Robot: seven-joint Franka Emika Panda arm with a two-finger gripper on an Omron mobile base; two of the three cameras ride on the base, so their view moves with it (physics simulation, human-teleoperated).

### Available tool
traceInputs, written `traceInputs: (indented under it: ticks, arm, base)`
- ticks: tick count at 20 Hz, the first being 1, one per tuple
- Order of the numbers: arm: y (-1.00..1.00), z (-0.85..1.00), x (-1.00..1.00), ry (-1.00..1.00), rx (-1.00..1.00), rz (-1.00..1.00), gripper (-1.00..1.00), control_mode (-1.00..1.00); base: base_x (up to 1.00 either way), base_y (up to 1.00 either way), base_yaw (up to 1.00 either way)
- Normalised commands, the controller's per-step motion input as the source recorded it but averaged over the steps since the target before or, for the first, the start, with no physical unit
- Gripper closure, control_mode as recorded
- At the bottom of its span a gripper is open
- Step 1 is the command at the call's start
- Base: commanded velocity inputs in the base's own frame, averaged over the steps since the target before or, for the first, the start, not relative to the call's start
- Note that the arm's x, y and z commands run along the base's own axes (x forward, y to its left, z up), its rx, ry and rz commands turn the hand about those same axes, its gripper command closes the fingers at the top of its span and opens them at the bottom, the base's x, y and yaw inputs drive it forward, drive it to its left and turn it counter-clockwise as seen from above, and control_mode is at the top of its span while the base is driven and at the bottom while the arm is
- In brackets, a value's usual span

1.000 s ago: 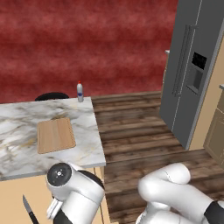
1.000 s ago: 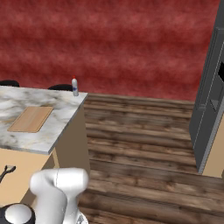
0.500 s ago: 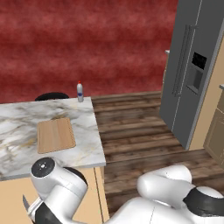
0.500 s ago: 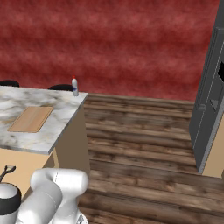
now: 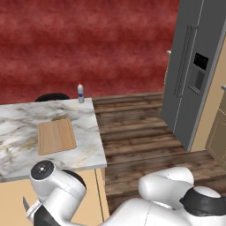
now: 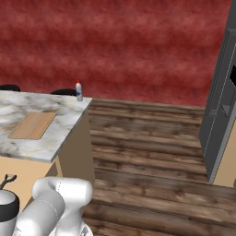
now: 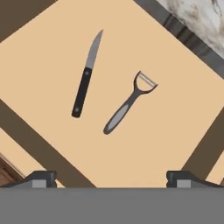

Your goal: Open the drawer on the left and place the cutting tools on the cutting board.

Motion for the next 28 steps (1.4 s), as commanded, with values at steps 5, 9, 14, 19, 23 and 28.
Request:
traceInputs:
  ticks: [5,9,14,19,23,28]
  arm:
    - [0.0,-0.3,0.1,0.0,0.12,-0.08,-1.0,-1.0]
    - [0.0,-0.27,0.07,0.01,0.13,-0.08,-1.0,-1.0]
    - [0.05,-0.26,0.04,0.03,0.11,-0.11,-1.0,-1.0]
    - [0.23,-0.25,0.02,0.08,0.09,-0.11,-1.0,-1.0]
    - [0.26,-0.14,0.1,0.06,0.04,-0.1,-1.0,-1.0]
    - [0.25,-0.03,0.19,0.0,-0.01,-0.07,-1.0,-1.0]
  base:
    - [0.0,0.0,0.0]
    - [0.0,0.0,0.0]
    - [0.0,0.0,0.0]
    - [0.0,0.0,0.0]
    - [0.0,0.0,0.0]
    - [0.0,0.0,0.0]
